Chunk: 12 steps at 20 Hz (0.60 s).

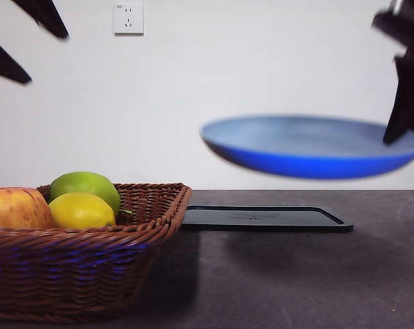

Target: Take the lemon from the basket,put the lemon in the plate,hand out the plate

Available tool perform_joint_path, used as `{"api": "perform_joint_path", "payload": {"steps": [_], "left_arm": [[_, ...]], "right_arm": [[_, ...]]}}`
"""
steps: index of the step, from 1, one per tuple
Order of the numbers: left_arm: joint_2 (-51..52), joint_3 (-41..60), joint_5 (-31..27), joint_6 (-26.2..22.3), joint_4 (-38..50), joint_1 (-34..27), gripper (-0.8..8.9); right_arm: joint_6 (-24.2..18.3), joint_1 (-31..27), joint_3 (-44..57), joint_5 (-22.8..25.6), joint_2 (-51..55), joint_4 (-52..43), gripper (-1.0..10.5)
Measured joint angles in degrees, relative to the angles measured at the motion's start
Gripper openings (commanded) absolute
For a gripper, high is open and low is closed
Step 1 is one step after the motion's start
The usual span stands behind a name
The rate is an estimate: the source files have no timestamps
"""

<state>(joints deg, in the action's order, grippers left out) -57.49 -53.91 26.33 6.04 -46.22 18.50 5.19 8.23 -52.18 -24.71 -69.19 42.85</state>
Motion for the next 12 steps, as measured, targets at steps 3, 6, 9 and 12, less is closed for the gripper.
{"api": "perform_joint_path", "payload": {"steps": [3, 6, 9, 12], "left_arm": [[-5.5, 0.0, -7.5, 0.0, 0.0, 4.7, 3.68], [-12.9, -0.8, -11.6, 0.0, 0.0, 7.8, 4.03], [-19.5, -3.6, -15.7, 0.1, -1.0, 9.5, 4.03], [-25.2, -5.3, -15.8, 2.9, -3.6, 9.7, 4.03]], "right_arm": [[0.0, 0.0, 0.0, 0.0, 4.6, 0.0, 0.1], [0.0, 0.0, 0.0, 0.0, 7.0, 0.4, 0.1], [0.0, 0.0, 0.0, 0.0, 7.8, 1.6, 0.1], [0.0, 0.0, 0.0, 0.0, 7.9, 3.0, 0.1]]}}
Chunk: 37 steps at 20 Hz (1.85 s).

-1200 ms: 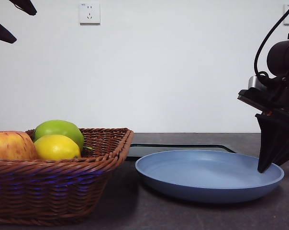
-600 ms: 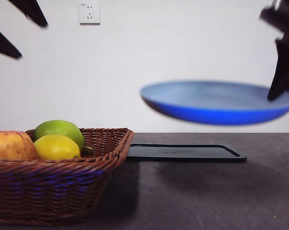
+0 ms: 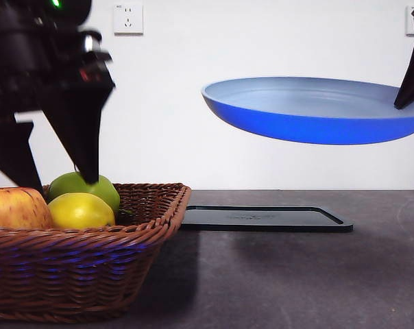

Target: Take the lemon from the basket,put the lemon in the plate,hand out the plate

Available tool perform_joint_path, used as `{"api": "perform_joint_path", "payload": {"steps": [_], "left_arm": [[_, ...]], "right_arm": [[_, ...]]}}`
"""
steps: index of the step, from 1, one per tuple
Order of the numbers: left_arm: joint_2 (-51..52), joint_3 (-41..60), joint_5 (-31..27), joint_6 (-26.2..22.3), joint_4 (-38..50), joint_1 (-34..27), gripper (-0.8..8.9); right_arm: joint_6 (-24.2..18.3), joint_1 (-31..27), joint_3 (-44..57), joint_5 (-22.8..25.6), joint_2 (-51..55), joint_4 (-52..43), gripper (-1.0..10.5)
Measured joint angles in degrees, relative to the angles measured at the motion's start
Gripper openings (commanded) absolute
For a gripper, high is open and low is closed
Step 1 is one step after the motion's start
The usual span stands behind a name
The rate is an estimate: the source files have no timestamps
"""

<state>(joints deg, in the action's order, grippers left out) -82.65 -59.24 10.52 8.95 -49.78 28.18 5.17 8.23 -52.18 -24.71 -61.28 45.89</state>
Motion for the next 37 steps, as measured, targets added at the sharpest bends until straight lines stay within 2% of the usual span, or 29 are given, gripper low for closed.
{"api": "perform_joint_path", "payload": {"steps": [3, 7, 11, 16, 20, 24, 26, 30, 33, 35, 37], "left_arm": [[-3.8, 0.0, 0.1, 4.8, 0.7, 0.0, 4.03], [-7.0, 0.0, 0.7, 10.3, 5.9, -0.2, 4.03], [-8.5, -0.1, 1.6, 13.2, 9.8, -0.5, 4.03], [-9.7, -0.1, 0.8, 13.1, 10.6, -0.6, 3.96], [-9.7, -0.1, 0.3, 10.2, 10.6, -0.6, 2.23], [-9.7, -0.1, 0.4, 7.5, 11.3, -0.6, 2.19], [-9.7, -0.4, 2.4, 7.0, 11.5, -0.7, 2.18], [-5.7, -5.3, 9.1, 6.7, 10.9, -0.7, 2.18], [-1.8, -11.9, 14.6, 6.6, 12.3, 1.1, 2.18], [-1.5, -14.2, 14.6, 5.6, 13.5, 4.3, 2.18], [-1.9, -14.3, 13.2, 4.2, 16.1, 8.9, 2.18]], "right_arm": [[0.0, 0.0, 0.0, 0.0, 0.0, 0.7, 0.1], [0.0, 0.0, 0.0, 0.0, 0.0, 0.7, 0.1], [-0.2, 0.0, 0.0, 0.0, 0.1, 0.8, 0.1], [-0.5, 0.0, 0.0, 0.0, 0.1, 0.9, 0.1], [-0.7, 0.0, 0.0, 0.0, 0.1, 0.9, 0.1], [-0.7, 0.0, 0.0, 0.0, 0.1, 0.9, 0.1], [-0.7, 0.0, 0.0, 0.6, 0.1, 0.9, 0.1], [-0.5, 0.0, 0.0, 7.3, -1.9, 0.9, 0.1], [-0.2, 0.0, 0.0, 7.1, -7.5, 0.9, 0.1], [-0.2, 0.6, 0.0, 6.6, -10.7, 0.8, 0.1], [-0.2, 1.2, 0.0, 3.2, -13.7, 0.5, 0.1]]}}
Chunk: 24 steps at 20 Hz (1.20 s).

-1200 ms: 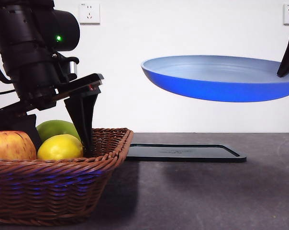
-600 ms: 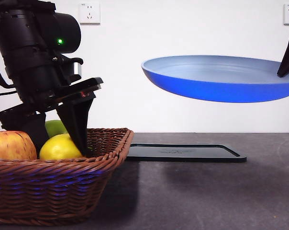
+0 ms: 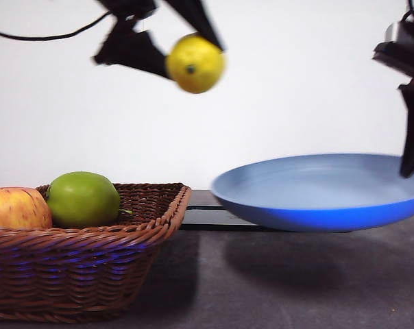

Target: Take the lemon from the basket,put the lemon in the plate,hand out the plate

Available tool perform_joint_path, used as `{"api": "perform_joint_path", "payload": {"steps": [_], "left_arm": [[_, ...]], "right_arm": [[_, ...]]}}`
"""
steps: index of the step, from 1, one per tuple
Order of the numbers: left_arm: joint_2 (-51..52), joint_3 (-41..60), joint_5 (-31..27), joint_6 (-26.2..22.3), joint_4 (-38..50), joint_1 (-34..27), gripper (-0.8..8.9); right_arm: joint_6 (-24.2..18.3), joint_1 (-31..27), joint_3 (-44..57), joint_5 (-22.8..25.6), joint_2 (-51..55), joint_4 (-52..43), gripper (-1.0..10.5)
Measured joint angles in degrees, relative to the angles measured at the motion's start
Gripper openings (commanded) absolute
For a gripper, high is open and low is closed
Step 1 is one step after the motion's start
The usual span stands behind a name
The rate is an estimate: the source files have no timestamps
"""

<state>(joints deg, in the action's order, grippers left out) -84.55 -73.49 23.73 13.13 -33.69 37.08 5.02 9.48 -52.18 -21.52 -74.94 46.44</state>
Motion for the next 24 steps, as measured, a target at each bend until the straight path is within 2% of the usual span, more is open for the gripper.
{"api": "perform_joint_path", "payload": {"steps": [2, 4, 5, 11, 14, 16, 24], "left_arm": [[-0.8, 0.0, -6.2, -2.0, 1.8, 5.3, 2.18], [-2.2, 0.0, -12.7, -4.1, 2.1, 10.3, 2.18], [-3.5, 0.0, -14.1, -5.0, 2.1, 12.5, 2.19], [-9.9, 0.1, -14.6, -6.3, 1.8, 16.7, 2.28], [-10.5, 0.1, -14.6, -6.5, 1.4, 17.0, 3.45], [-10.5, 0.1, -14.6, -6.5, 1.4, 17.0, 3.76], [-9.4, 0.0, -14.6, -6.5, 0.4, 16.5, 3.76]], "right_arm": [[0.2, 0.3, 0.0, -3.4, -1.1, -0.6, 0.1], [0.4, 1.0, 0.0, -5.0, -1.0, -0.9, 0.1], [0.5, 1.4, 0.0, -5.1, -1.0, -0.8, 0.1], [0.7, 1.7, 0.0, -6.0, -1.0, -0.8, 0.1], [0.8, 1.8, 0.0, -6.6, -1.0, -0.8, 0.1], [0.8, 1.7, 0.0, -6.5, -1.0, -0.8, 0.1], [2.6, 1.7, 0.0, -6.4, -1.0, -0.8, 0.1]]}}
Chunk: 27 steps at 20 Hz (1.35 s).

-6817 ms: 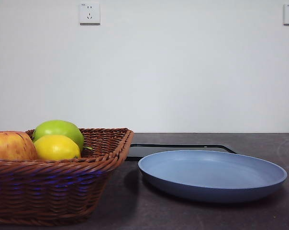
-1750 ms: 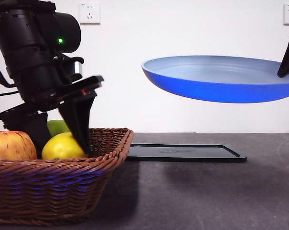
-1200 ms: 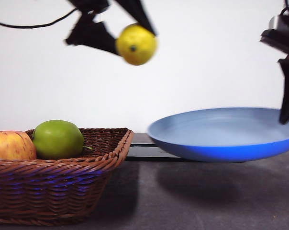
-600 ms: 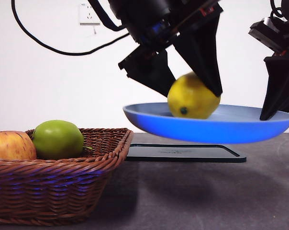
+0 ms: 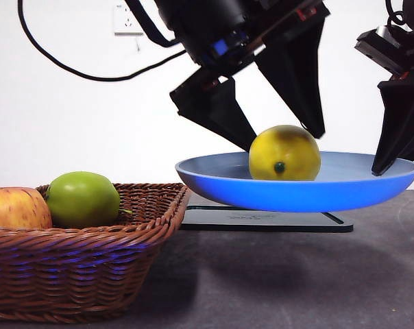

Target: Take the lemon from the basket,put the lemon in the plate,hand out the plate

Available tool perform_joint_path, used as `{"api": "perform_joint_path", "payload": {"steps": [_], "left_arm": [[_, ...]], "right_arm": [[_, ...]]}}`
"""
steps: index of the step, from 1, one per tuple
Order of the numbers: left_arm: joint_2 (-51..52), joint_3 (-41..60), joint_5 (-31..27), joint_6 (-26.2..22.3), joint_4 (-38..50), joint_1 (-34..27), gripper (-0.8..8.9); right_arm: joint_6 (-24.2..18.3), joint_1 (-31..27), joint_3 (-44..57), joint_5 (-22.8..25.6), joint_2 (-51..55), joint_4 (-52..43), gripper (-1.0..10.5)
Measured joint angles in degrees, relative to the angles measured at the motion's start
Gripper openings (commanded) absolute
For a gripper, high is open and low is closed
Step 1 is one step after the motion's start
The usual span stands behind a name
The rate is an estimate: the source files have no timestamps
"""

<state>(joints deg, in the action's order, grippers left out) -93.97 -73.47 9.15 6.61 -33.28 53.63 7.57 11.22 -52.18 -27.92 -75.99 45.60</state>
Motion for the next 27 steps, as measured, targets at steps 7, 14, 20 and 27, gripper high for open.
{"api": "perform_joint_path", "payload": {"steps": [7, 14, 20, 27], "left_arm": [[15.2, -7.6, 0.0, -0.2, -15.6, -0.6, 3.76], [27.4, -7.6, 0.3, -0.2, -22.9, -0.6, 3.76], [28.7, -7.6, 0.2, -0.2, -25.5, -0.6, 3.76], [28.3, -7.6, 0.0, -0.2, -21.9, -0.6, 3.76]], "right_arm": [[0.8, -2.3, -5.0, 0.0, -1.8, 0.4, 0.1], [1.8, -4.8, -23.0, 0.3, -19.0, 0.5, 0.1], [5.0, -5.2, -38.7, 0.4, -36.4, -0.1, 0.1], [9.1, -6.5, -42.6, 0.5, -45.0, -2.9, 0.1]]}}
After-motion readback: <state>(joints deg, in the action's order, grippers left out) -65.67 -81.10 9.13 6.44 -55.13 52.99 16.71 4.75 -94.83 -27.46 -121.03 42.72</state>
